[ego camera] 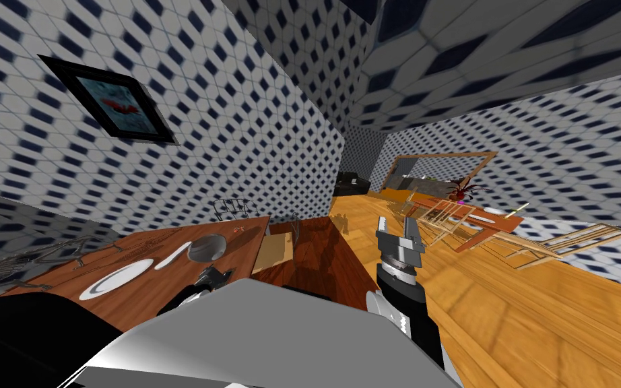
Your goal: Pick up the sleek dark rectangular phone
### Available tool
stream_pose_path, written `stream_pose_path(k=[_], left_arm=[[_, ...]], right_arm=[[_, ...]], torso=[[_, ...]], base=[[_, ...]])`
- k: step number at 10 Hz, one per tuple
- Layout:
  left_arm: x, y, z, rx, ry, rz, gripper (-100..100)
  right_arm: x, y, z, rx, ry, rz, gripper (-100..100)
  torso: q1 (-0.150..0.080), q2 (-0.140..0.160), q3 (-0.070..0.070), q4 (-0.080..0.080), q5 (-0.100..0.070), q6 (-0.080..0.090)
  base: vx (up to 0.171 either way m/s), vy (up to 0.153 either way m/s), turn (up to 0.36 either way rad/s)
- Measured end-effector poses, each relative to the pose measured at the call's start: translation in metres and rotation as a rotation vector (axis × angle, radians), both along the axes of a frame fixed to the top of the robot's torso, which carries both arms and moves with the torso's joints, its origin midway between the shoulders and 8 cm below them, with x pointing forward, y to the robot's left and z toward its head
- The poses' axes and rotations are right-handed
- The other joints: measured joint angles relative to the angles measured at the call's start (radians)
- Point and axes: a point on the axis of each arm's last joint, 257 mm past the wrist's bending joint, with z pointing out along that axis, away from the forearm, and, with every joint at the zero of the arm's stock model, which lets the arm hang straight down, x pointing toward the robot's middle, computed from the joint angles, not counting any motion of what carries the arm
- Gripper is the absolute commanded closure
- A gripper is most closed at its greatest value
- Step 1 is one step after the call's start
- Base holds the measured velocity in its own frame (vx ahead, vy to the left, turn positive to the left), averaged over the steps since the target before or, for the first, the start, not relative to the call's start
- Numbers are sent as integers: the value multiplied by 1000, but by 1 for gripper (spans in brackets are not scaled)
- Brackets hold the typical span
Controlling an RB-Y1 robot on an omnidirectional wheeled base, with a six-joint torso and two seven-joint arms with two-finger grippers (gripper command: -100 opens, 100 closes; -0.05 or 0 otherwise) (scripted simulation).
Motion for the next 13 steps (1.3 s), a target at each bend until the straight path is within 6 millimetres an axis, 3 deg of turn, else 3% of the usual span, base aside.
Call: stream_pose_path(k=[5, 9, 13], left_arm=[[-53, -2, -49, -177, 56, 155, -100], [-82, -16, -79, -321, 83, 280, -100], [-99, -27, -96, -401, 97, 349, -100]], right_arm=[[0, 0, 0, 0, 0, 0, 0], [0, 0, 0, 0, 0, 0, 0], [0, 0, 0, 0, 0, 0, 0]], torso=[[2, -1, -1, 0, 0, 0], [3, 0, 0, 0, 1, 0], [2, 2, 1, 0, 0, 0]], base=[[80, 28, 14], [57, 37, 7], [41, 33, 11]])
